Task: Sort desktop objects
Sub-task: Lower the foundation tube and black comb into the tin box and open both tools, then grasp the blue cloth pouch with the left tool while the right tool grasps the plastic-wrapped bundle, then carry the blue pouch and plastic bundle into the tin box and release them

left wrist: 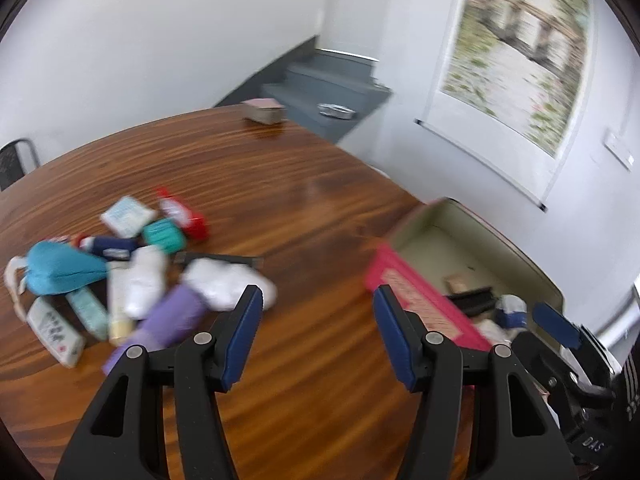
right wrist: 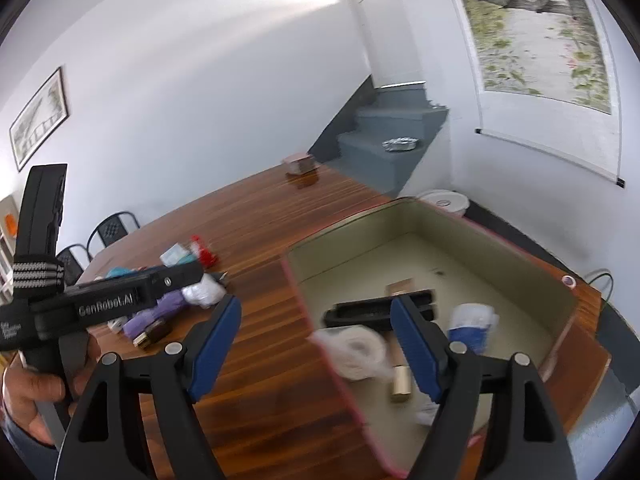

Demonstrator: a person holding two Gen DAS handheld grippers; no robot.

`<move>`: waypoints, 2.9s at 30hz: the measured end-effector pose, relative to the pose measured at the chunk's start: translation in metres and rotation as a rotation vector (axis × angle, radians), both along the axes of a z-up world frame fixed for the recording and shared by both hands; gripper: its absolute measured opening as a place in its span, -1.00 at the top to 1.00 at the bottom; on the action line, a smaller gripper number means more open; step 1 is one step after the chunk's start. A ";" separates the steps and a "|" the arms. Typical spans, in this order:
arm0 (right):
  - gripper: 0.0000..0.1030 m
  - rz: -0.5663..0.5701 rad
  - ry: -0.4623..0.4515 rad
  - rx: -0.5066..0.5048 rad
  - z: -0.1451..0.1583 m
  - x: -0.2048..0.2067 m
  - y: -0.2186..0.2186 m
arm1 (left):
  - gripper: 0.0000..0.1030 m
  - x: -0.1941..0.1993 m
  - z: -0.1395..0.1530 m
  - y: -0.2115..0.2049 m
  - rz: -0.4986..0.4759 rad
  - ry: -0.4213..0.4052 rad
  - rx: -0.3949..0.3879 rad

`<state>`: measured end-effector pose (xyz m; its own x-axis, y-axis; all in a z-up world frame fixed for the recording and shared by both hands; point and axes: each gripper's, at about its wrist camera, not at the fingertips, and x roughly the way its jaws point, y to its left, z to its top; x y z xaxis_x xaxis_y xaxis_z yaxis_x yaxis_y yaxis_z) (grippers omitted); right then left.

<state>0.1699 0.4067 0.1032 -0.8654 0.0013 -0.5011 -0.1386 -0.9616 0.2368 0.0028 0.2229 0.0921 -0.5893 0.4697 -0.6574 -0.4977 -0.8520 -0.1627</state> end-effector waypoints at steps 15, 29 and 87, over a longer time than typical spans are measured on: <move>-0.61 0.106 -0.042 0.018 -0.003 -0.018 -0.055 | -0.38 -0.066 -0.015 -0.146 0.387 -0.128 0.107; -0.63 0.169 -0.082 0.044 -0.009 -0.035 -0.083 | -0.42 -0.122 -0.058 -0.212 0.633 -0.374 0.339; 0.09 0.273 -0.184 0.140 -0.031 -0.156 -0.133 | 0.60 -0.090 0.027 -0.194 0.489 -0.126 0.487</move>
<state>0.0138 0.2741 0.0719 -0.7383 -0.1382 -0.6601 0.1002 -0.9904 0.0953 -0.0869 0.0292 0.1190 -0.7410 0.4286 -0.5169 -0.0282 -0.7890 -0.6138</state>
